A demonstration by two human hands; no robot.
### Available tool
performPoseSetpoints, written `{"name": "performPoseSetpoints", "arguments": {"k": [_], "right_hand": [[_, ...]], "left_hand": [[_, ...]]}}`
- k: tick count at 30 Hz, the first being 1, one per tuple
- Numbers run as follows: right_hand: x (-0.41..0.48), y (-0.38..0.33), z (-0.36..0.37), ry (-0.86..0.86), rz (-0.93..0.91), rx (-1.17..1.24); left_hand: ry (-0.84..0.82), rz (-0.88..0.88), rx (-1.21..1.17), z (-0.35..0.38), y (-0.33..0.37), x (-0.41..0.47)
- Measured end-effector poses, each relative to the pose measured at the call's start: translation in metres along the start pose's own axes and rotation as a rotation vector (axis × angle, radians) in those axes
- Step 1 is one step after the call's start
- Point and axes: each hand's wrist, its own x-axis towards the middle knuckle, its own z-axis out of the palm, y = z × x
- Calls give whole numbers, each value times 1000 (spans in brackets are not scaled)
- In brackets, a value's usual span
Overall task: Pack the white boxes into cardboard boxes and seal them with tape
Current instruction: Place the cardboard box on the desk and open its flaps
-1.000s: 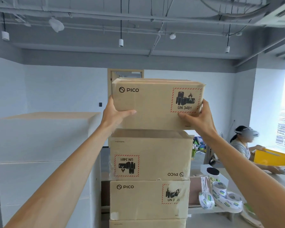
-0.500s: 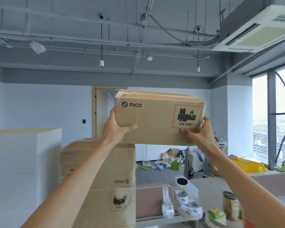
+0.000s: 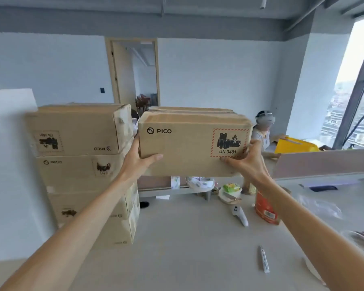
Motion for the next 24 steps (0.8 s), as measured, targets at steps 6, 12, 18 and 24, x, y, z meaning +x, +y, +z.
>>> {"name": "performPoseSetpoints", "arguments": {"k": [6, 12, 18, 24], "right_hand": [[-54, 85, 24, -71, 160, -64], [-116, 174, 56, -192, 391, -190], [-167, 232, 76, -278, 615, -220], [-180, 258, 69, -335, 653, -191]], "left_hand": [[-32, -210, 8, 17, -90, -72], [-36, -447, 62, 42, -171, -139], [-100, -661, 151, 57, -231, -189], [-148, -830, 39, 63, -249, -194]]}}
